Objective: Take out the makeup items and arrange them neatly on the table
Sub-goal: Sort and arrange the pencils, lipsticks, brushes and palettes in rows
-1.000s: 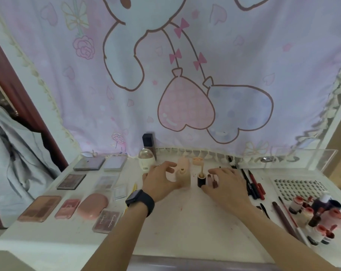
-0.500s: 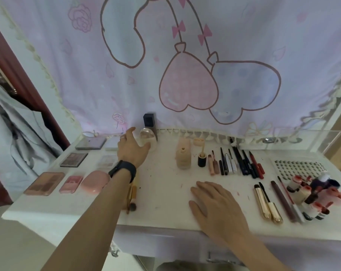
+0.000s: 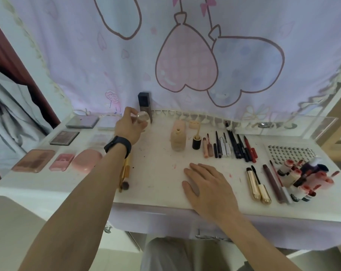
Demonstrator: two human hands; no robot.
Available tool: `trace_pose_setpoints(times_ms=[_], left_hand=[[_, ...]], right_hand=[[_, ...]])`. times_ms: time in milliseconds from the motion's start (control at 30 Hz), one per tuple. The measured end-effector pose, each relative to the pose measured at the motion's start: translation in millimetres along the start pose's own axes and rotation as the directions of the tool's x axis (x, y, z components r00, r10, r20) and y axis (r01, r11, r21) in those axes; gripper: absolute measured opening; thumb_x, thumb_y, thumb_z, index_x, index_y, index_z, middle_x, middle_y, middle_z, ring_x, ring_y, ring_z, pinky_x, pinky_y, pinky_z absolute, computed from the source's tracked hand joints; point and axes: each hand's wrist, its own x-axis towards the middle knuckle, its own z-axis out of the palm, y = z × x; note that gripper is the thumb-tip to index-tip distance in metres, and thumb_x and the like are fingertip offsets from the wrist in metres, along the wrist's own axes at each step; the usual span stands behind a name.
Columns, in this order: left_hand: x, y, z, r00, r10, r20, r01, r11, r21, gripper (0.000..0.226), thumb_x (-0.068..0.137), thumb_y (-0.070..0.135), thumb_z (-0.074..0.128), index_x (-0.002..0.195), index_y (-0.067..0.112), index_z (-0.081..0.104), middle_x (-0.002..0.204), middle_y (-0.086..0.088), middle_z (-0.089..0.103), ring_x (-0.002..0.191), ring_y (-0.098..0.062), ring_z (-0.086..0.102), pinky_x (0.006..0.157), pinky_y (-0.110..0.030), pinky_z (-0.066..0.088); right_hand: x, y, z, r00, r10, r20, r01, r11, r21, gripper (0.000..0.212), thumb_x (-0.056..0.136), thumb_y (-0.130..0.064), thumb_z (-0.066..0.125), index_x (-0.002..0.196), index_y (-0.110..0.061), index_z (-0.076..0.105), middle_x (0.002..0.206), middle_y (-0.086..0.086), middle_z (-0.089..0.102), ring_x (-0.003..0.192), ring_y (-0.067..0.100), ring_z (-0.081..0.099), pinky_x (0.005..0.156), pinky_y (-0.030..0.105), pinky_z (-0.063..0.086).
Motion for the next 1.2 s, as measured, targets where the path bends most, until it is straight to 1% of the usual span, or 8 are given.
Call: trace_pose_setpoints(times_ms=[167, 267, 400, 567, 733, 933, 1033, 1200], left_hand=[[-22.7, 11.8, -21.2, 0.998, -0.032, -0.062, 0.016, 0.971, -0.238, 0.032, 0.088, 0.038, 0.072, 0.111, 0.029, 0.052, 0.098, 0.006, 0.064, 0.086, -0.008, 0.061, 0.063, -0.02, 0.046], [-50.1, 30.1, -36.3, 0.994, -0.104, -0.041, 0.063, 0.829, -0.556, 0.032, 0.092, 0.03, 0.069, 0.122, 0.026, 0.056, 0.117, -0.007, 0.065, 0.1, -0.021, 0.064, 0.08, -0.036, 0.058], [-107.9, 50.9, -48.4, 0.985, -0.048, 0.168, 0.159, 0.641, -0.751, 0.031, 0.091, 0.029, 0.07, 0.12, 0.037, 0.063, 0.119, -0.002, 0.065, 0.102, -0.022, 0.068, 0.078, -0.036, 0.06], [-171.3, 62.8, -37.6, 0.953, -0.048, 0.3, 0.223, 0.782, -0.582, 0.037, 0.08, 0.038, 0.081, 0.112, 0.03, 0.064, 0.112, -0.005, 0.068, 0.094, -0.02, 0.071, 0.072, -0.037, 0.062], [-206.7, 67.0, -17.0, 0.929, 0.088, 0.36, 0.085, 0.894, -0.439, 0.02, 0.084, 0.047, 0.075, 0.098, 0.033, 0.071, 0.1, 0.005, 0.072, 0.085, -0.012, 0.07, 0.064, -0.02, 0.053], [-229.6, 90.7, 16.3, 0.899, 0.179, 0.4, -0.016, 0.925, -0.38, 0.02, 0.097, 0.042, 0.058, 0.108, 0.029, 0.068, 0.106, 0.012, 0.067, 0.094, -0.008, 0.064, 0.073, -0.018, 0.05], [-241.2, 94.0, 25.0, 0.886, 0.245, 0.394, -0.096, 0.928, -0.361, 0.028, 0.091, 0.041, 0.068, 0.116, 0.035, 0.059, 0.121, 0.012, 0.055, 0.109, -0.006, 0.055, 0.089, -0.023, 0.05], [-263.5, 80.9, 34.8, 0.843, 0.434, 0.319, -0.417, 0.9, -0.123, 0.045, 0.086, 0.052, 0.067, 0.125, 0.033, 0.054, 0.121, 0.014, 0.042, 0.1, 0.001, 0.051, 0.081, -0.009, 0.045]], right_hand=[[1.3, 1.3, 1.0, 0.999, -0.019, -0.048, 0.019, 1.0, 0.004, 0.056, 0.097, -0.054, 0.033, 0.135, -0.026, 0.063, 0.143, -0.006, 0.059, 0.134, 0.017, 0.051, 0.111, 0.038, 0.042], [0.0, 1.3, -0.1, 0.997, -0.021, -0.074, 0.024, 0.999, 0.033, 0.057, 0.096, -0.054, 0.033, 0.132, -0.025, 0.065, 0.141, -0.004, 0.061, 0.133, 0.018, 0.052, 0.109, 0.039, 0.044], [1.3, 0.2, -4.5, 0.994, -0.005, -0.11, 0.017, 0.994, 0.108, 0.052, 0.098, -0.051, 0.04, 0.131, -0.019, 0.065, 0.143, 0.0, 0.059, 0.135, 0.019, 0.049, 0.111, 0.036, 0.04], [-9.7, -7.7, -27.2, 0.973, 0.094, -0.209, 0.012, 0.888, 0.46, 0.055, 0.099, -0.059, 0.03, 0.123, -0.025, 0.065, 0.122, -0.013, 0.063, 0.116, 0.0, 0.05, 0.099, 0.022, 0.043], [-28.3, -8.4, -58.3, 0.982, 0.188, 0.0, -0.088, 0.46, 0.883, 0.041, 0.101, -0.061, 0.036, 0.097, -0.033, 0.065, 0.08, -0.005, 0.069, 0.057, 0.008, 0.055, 0.053, 0.017, 0.043], [-54.1, 6.6, -66.5, 0.959, 0.247, 0.136, -0.233, 0.422, 0.876, 0.033, 0.103, -0.045, 0.051, 0.089, -0.018, 0.062, 0.066, -0.004, 0.063, 0.054, 0.008, 0.049, 0.055, 0.025, 0.04], [-62.7, 16.5, -70.4, 0.925, 0.326, 0.195, -0.288, 0.267, 0.92, 0.036, 0.103, -0.041, 0.053, 0.081, -0.013, 0.059, 0.061, -0.004, 0.06, 0.049, 0.01, 0.047, 0.047, 0.022, 0.04], [-75.3, 27.1, -72.4, 0.859, 0.35, 0.373, -0.399, 0.003, 0.917, 0.042, 0.101, -0.036, 0.055, 0.062, -0.021, 0.061, 0.058, 0.003, 0.054, 0.044, 0.014, 0.041, 0.042, 0.024, 0.034]])
